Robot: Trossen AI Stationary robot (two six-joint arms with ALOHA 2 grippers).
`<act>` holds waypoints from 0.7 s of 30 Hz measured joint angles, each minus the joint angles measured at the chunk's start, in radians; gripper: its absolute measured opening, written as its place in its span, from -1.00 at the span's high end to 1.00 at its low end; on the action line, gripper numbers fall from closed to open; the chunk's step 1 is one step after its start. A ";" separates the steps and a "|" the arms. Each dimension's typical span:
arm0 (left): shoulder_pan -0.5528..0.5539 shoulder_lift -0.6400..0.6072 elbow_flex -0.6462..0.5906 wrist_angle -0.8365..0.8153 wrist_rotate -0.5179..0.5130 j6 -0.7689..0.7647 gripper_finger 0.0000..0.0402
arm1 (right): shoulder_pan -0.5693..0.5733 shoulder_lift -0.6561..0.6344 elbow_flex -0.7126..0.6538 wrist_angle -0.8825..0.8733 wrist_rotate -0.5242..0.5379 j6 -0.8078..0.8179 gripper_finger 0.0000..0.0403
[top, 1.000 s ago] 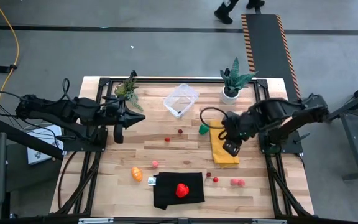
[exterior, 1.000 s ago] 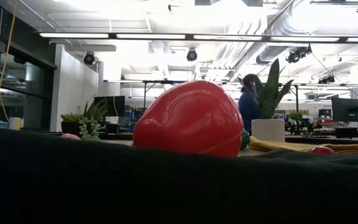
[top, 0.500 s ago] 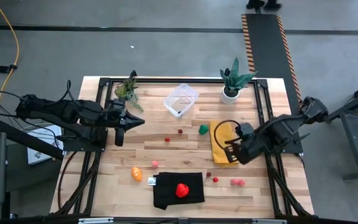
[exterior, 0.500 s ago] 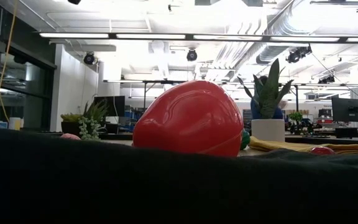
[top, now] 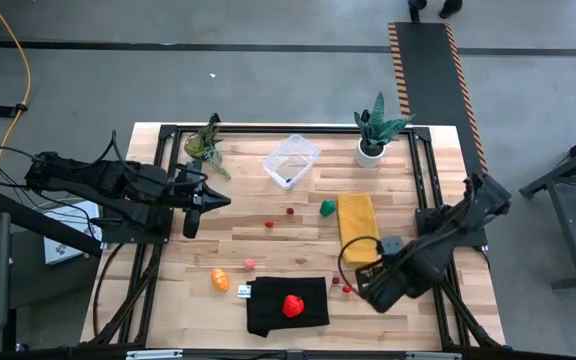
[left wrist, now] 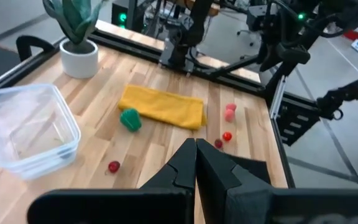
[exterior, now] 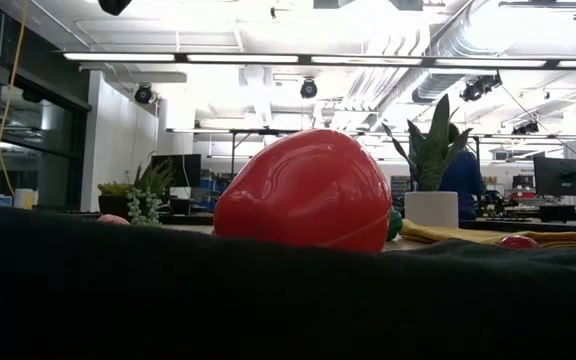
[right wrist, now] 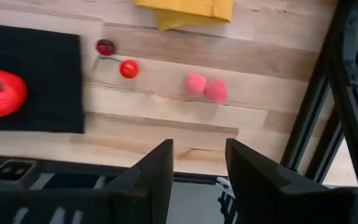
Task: Pick and placing Produce into tupperware
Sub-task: Put the bottom right red cherry into the transparent bin
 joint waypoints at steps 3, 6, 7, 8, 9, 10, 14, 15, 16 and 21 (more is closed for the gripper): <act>0.000 0.000 0.000 -0.017 0.003 -0.001 1.00 | 0.020 0.029 0.000 0.000 -0.014 0.029 0.32; 0.000 0.000 0.000 -0.030 0.003 -0.001 1.00 | 0.038 0.047 0.000 0.000 -0.020 0.046 0.32; 0.000 0.000 0.000 -0.036 0.003 -0.001 1.00 | 0.045 0.052 0.000 0.000 -0.018 0.046 0.32; 0.000 0.000 0.000 -0.043 0.003 -0.001 1.00 | 0.053 0.058 0.000 0.000 -0.006 0.046 0.32; 0.000 0.000 0.000 -0.049 0.003 -0.003 1.00 | 0.063 0.064 0.000 0.000 0.013 0.047 0.32; 0.000 0.000 0.000 -0.057 0.004 -0.014 1.00 | 0.074 0.073 0.000 0.000 0.036 0.051 0.32; 0.000 0.000 0.000 -0.098 0.039 -0.068 1.00 | 0.125 0.105 0.000 0.001 0.135 0.118 0.32; 0.000 0.000 0.000 -0.110 0.050 -0.078 1.00 | 0.140 0.111 0.000 0.001 0.156 0.143 0.32; 0.000 0.000 0.000 -0.124 0.058 -0.082 1.00 | 0.156 0.116 0.000 -0.001 0.178 0.163 0.32; 0.000 0.000 0.000 -0.171 0.092 -0.133 1.00 | 0.198 0.143 -0.032 0.014 0.156 0.177 0.32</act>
